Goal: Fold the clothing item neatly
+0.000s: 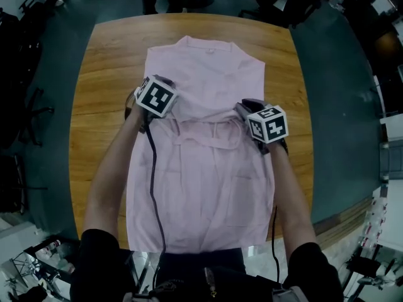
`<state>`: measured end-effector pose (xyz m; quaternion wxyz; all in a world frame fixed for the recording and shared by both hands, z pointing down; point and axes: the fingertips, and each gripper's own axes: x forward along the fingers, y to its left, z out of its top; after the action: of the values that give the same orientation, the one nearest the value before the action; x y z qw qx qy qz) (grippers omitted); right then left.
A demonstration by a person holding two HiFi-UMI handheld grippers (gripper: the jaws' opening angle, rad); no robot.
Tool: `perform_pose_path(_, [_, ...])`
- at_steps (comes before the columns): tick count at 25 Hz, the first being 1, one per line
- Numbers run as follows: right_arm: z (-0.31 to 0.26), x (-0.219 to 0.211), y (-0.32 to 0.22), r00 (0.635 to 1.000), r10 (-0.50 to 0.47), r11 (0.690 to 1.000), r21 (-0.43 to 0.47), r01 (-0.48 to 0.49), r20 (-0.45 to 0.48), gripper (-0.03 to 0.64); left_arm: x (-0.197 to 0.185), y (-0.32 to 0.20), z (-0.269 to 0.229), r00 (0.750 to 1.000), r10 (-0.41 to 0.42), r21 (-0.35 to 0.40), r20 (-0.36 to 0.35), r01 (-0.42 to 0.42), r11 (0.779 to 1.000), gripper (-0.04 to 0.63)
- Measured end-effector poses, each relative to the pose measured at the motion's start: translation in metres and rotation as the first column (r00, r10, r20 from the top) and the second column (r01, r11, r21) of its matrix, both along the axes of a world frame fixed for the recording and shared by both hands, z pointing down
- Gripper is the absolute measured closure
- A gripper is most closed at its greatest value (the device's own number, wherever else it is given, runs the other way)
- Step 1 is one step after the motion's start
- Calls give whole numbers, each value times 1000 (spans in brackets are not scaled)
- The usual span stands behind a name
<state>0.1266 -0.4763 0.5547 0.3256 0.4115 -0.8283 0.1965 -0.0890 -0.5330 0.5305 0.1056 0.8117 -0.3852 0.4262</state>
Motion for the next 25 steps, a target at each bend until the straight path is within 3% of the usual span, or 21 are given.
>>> perform_pose_path(7, [-8, -1, 25, 999, 21, 1000, 10, -21, -27, 541, -38, -14, 31, 990, -108, 22, 91, 106, 994, 558])
perform_pose_path(12, [-36, 14, 73, 997, 65, 996, 58, -63, -29, 541, -61, -2, 8, 979, -200, 79, -25, 201, 976, 469])
perform_pose_path(15, [-50, 28, 106, 996, 87, 994, 69, -84, -30, 541, -65, 23, -15, 970, -220, 93, -105, 229, 969, 469])
perform_pose_path(20, [-57, 37, 163, 997, 75, 995, 59, -75, -10, 541, -49, 101, -31, 959, -198, 36, -203, 209, 977, 471])
perform_pose_path(25, [-54, 39, 230, 998, 47, 997, 57, -49, 33, 546, -38, 188, -48, 956, -184, 58, -228, 202, 978, 471])
